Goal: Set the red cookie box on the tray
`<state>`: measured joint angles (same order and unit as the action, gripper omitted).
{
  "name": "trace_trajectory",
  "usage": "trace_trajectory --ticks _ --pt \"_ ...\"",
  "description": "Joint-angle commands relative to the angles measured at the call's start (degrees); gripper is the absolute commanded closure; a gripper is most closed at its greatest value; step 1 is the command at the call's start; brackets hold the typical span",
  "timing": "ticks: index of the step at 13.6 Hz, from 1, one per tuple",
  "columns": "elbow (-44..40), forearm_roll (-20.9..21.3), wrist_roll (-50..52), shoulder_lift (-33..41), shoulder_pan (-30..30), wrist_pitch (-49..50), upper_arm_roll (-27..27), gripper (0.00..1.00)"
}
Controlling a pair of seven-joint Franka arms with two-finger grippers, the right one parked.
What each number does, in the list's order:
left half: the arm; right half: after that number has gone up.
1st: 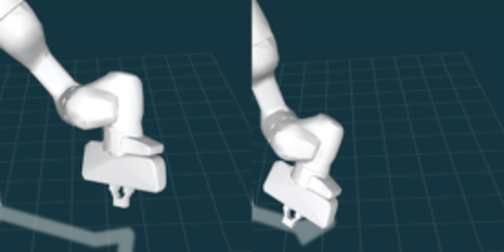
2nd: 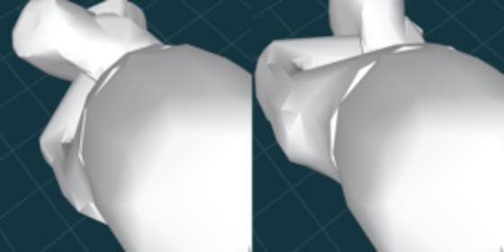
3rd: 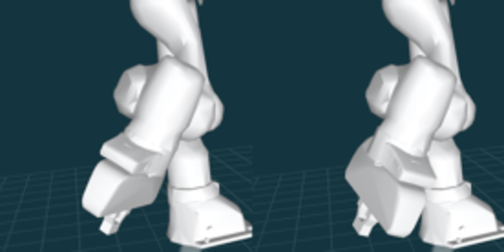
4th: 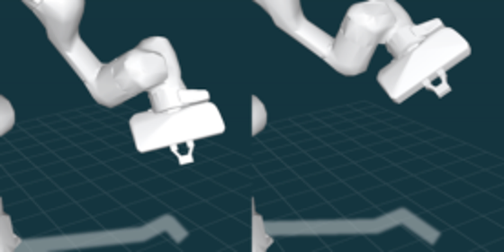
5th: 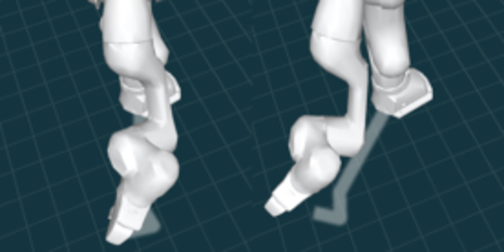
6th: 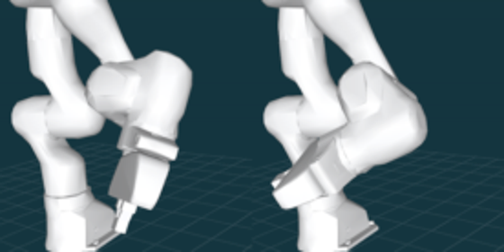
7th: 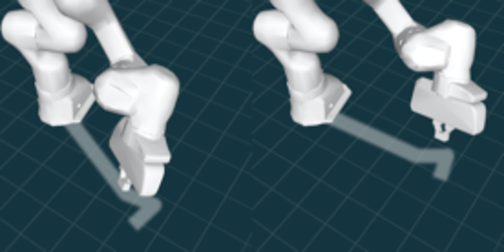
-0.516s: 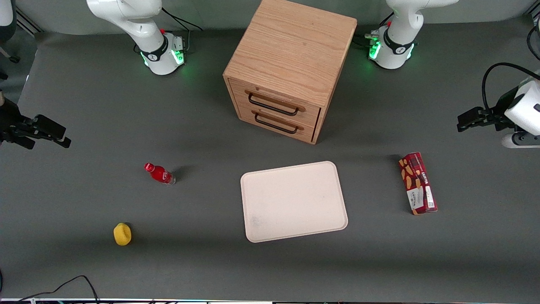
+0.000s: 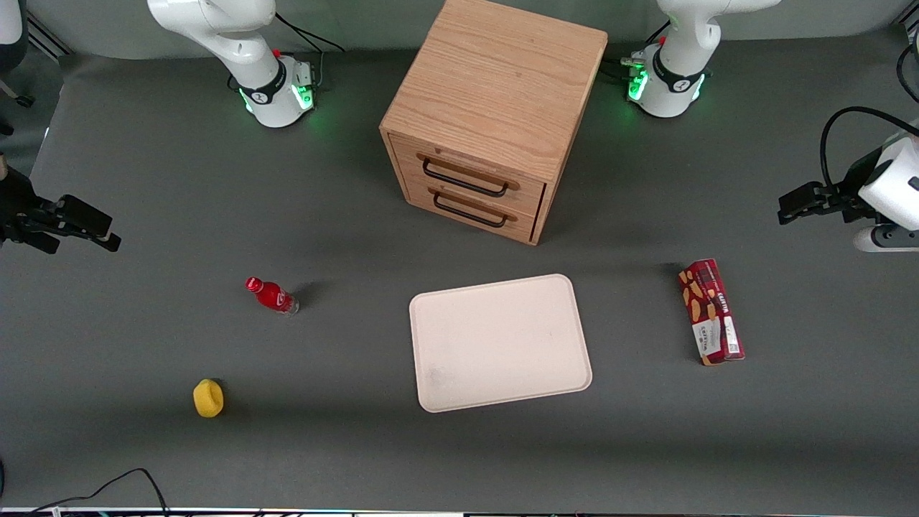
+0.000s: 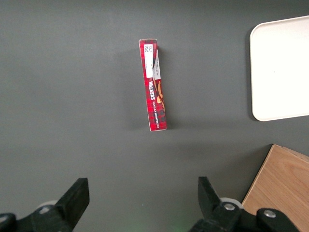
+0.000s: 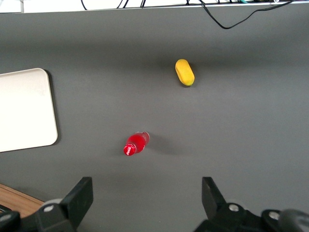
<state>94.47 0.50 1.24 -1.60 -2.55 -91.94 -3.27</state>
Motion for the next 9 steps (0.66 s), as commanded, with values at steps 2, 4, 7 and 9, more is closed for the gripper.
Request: trace_trajectory --ticks 2,4,7,9 --pt "-1.48 0.47 -0.1 -0.69 0.71 1.06 0.37 0.0" --pt "-1.48 0.47 -0.1 -0.69 0.71 1.06 0.37 0.0" --pt "-2.27 0.65 -0.1 -1.47 0.97 1.15 0.37 0.0" --pt "-2.53 0.65 0.08 -1.74 0.97 1.33 0.28 0.0"
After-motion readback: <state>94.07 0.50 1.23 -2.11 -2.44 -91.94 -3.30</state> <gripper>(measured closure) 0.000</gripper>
